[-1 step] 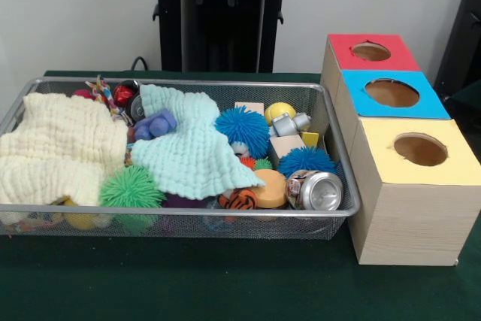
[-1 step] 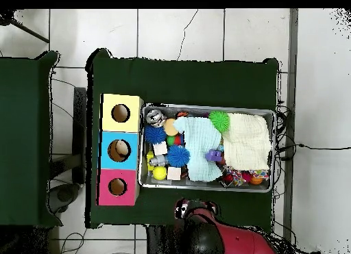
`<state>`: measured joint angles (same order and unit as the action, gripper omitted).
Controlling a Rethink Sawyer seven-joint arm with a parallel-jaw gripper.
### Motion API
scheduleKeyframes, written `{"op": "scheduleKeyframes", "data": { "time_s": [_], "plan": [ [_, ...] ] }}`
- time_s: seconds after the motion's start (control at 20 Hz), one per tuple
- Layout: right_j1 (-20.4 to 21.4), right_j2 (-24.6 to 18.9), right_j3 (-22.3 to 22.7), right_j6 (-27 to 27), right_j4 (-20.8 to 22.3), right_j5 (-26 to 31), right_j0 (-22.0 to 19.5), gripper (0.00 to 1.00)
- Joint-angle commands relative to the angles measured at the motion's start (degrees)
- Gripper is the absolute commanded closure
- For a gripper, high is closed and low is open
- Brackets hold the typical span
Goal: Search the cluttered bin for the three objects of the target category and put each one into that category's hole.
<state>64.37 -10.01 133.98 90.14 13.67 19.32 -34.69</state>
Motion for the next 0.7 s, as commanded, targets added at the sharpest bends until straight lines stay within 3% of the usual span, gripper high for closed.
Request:
{"op": "scheduleKeyframes", "data": {
  "time_s": [0.05, 0.3, 0.7],
  "plan": [
    [-3.56, -5.64, 1.83, -0.09, 4.36, -3.35, -2.28, 0.0],
    [-6.06, -5.25, 0.74, 1.18, 7.02, -5.28, -1.94, 0.0],
    [-15.42, -0.81, -4.5, 5.11, 12.24, -12.5, 2.83, 0.0]
  ]
}}
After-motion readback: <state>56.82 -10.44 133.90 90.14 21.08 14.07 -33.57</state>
